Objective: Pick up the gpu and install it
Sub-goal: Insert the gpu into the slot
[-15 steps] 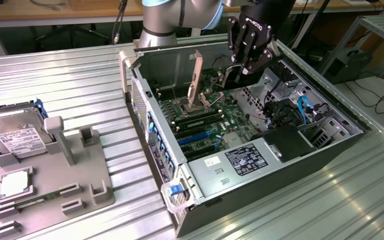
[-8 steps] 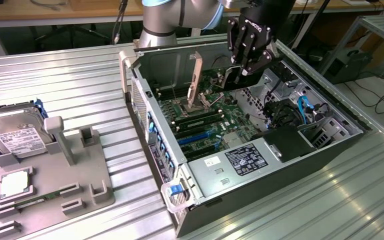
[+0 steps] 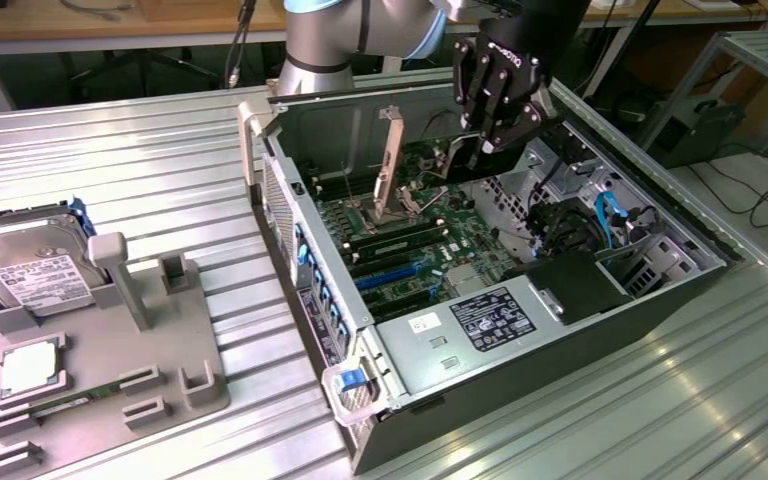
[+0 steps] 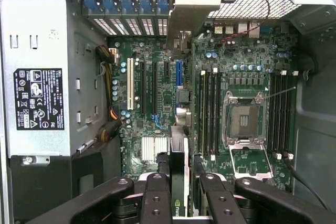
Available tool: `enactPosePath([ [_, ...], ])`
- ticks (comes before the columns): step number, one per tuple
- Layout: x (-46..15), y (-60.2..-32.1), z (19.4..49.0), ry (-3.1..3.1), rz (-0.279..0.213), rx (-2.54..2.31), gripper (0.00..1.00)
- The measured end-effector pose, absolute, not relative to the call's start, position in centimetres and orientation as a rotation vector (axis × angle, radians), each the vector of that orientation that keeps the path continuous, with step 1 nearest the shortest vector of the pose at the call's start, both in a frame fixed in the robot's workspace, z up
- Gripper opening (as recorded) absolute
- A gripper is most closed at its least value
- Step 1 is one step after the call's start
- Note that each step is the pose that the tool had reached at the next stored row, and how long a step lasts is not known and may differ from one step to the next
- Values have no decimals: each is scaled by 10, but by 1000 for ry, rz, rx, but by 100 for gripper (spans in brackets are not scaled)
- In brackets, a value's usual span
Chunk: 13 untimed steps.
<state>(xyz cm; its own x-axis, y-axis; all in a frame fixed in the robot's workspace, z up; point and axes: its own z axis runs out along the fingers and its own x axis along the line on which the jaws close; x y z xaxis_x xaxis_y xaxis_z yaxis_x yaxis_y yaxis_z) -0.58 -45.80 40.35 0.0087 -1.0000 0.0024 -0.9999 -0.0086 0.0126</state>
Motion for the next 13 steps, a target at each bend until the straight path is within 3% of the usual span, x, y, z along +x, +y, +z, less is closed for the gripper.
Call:
enactPosePath([
  [13, -6, -458, 395, -2212, -10, 2218, 27],
])
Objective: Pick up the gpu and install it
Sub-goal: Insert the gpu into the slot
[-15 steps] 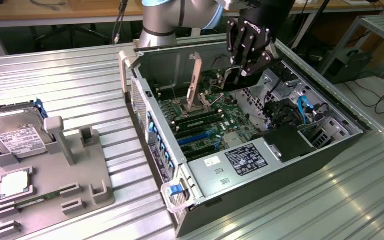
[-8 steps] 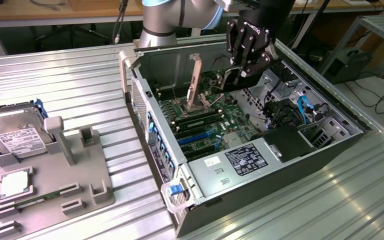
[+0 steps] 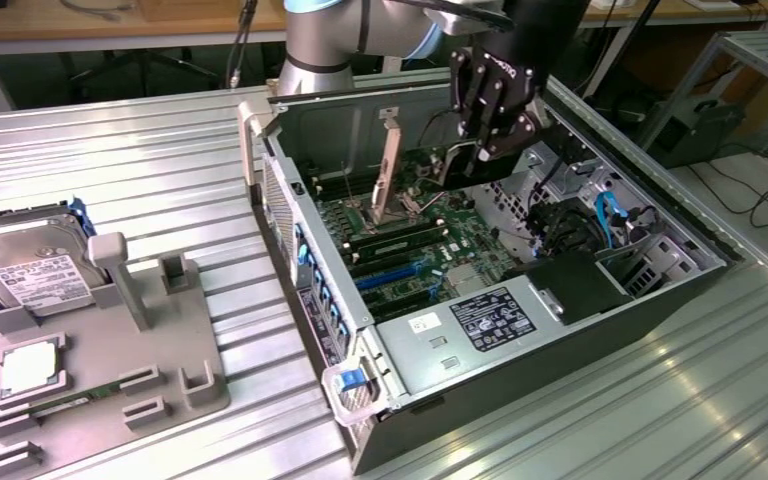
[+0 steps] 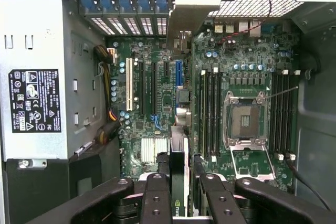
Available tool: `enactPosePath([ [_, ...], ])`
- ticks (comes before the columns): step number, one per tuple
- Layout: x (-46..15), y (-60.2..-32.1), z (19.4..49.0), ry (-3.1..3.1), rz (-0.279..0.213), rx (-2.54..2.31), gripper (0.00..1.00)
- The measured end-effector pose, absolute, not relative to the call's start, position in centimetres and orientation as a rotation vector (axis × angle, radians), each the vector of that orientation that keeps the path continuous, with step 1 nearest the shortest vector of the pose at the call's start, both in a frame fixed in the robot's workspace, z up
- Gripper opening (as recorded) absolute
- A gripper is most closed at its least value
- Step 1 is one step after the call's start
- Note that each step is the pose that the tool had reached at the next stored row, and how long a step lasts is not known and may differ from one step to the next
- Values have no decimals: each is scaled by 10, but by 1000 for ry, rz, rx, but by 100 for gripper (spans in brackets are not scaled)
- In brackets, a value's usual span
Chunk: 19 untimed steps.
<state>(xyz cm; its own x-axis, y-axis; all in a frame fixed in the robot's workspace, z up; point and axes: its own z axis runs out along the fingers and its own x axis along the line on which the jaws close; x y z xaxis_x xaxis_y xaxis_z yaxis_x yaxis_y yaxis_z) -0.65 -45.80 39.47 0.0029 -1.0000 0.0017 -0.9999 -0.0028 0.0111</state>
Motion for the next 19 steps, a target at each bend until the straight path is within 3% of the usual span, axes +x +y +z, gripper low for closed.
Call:
enactPosePath([
  [19, -10, -452, 359, -2237, -15, 2185, 27],
])
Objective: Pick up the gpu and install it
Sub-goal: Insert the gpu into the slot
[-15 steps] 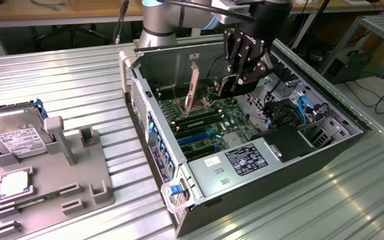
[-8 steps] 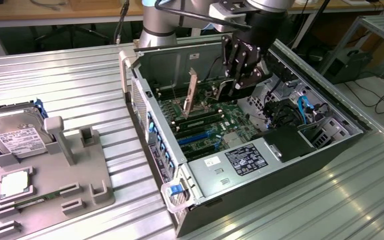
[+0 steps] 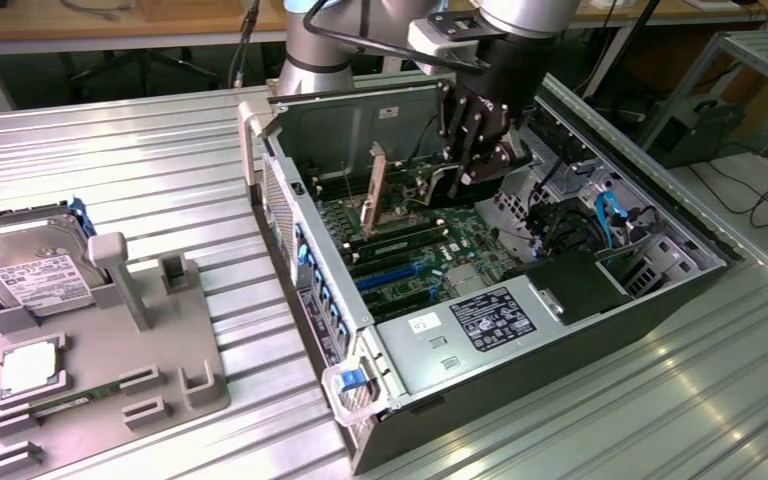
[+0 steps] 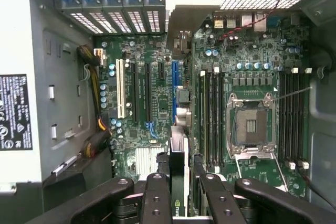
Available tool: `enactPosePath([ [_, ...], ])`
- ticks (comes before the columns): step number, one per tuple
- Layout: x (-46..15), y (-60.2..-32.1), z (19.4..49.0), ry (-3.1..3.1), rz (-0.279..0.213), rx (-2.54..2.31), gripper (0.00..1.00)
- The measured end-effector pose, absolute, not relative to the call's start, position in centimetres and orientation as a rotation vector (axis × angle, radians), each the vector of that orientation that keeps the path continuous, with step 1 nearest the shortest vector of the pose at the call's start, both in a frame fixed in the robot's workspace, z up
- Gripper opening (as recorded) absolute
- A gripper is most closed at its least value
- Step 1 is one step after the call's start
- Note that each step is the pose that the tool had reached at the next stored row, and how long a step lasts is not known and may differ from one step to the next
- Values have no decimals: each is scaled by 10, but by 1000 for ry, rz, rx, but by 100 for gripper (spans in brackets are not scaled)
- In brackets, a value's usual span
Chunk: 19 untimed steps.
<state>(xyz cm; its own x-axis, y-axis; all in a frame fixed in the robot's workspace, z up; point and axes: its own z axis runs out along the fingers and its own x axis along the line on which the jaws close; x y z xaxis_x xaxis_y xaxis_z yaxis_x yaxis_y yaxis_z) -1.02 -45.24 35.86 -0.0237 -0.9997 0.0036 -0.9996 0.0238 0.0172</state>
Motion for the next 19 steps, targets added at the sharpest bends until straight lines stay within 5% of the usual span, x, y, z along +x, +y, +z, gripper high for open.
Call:
enactPosePath([
  [19, -21, -452, 337, -2250, 2, 2188, 27],
])
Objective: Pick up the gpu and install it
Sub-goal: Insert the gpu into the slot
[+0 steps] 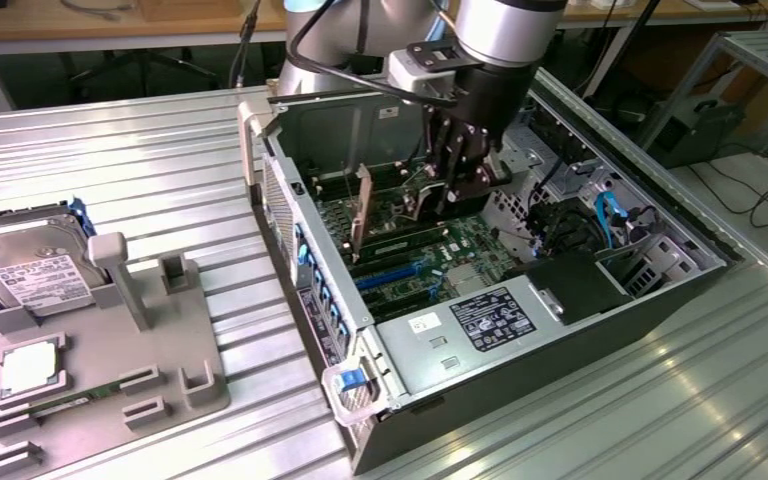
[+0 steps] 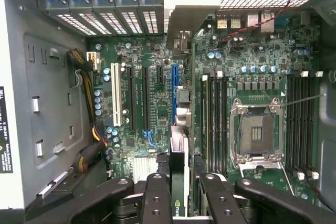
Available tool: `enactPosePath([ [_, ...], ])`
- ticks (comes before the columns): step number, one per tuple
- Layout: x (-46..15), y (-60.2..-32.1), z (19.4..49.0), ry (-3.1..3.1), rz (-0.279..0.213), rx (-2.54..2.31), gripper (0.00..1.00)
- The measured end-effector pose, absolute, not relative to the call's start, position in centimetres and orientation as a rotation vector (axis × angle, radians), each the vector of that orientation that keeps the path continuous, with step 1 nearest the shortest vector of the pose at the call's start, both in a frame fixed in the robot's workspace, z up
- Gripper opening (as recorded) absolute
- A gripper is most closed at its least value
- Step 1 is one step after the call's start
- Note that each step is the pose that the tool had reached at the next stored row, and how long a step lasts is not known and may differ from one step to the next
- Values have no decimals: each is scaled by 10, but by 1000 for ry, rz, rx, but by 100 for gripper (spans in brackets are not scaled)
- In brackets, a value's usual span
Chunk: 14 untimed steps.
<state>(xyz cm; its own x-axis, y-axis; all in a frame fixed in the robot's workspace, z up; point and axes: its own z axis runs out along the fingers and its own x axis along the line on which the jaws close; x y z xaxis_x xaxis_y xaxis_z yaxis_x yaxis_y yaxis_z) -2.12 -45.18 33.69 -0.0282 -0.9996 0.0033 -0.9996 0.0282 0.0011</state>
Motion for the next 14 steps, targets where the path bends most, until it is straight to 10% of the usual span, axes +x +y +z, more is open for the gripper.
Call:
enactPosePath([
  [14, -33, -452, 323, -2259, 24, 2199, 27],
])
